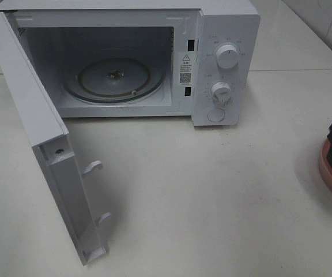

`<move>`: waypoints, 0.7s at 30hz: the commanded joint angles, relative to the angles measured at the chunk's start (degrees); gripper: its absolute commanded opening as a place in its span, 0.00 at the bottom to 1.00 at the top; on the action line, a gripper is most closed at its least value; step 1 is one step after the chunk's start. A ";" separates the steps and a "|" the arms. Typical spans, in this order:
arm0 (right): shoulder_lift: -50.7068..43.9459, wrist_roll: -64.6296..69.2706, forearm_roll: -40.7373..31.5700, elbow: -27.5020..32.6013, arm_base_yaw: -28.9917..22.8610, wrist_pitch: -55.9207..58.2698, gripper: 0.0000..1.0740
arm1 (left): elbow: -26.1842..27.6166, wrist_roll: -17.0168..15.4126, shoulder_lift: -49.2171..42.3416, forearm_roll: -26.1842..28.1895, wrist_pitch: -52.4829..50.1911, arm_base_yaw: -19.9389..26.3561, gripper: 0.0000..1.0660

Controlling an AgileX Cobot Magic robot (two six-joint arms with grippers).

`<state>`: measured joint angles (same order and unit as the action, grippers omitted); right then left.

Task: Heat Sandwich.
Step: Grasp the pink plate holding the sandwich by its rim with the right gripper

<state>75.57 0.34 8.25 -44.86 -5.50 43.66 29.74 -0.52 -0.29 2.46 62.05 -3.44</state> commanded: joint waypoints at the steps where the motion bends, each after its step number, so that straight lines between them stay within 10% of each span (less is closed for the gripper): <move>1: 0.00 -0.34 0.57 -0.29 1.83 -0.57 0.81 | -0.11 -0.40 -1.32 -0.06 -0.74 0.17 0.92; 21: 15.24 0.86 0.17 -0.80 2.81 -7.33 0.78 | -0.11 -0.40 -1.32 -0.06 -0.74 0.17 0.92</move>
<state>89.55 0.63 8.77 -45.32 -3.09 37.01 29.74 -0.52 -0.29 2.46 62.05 -3.44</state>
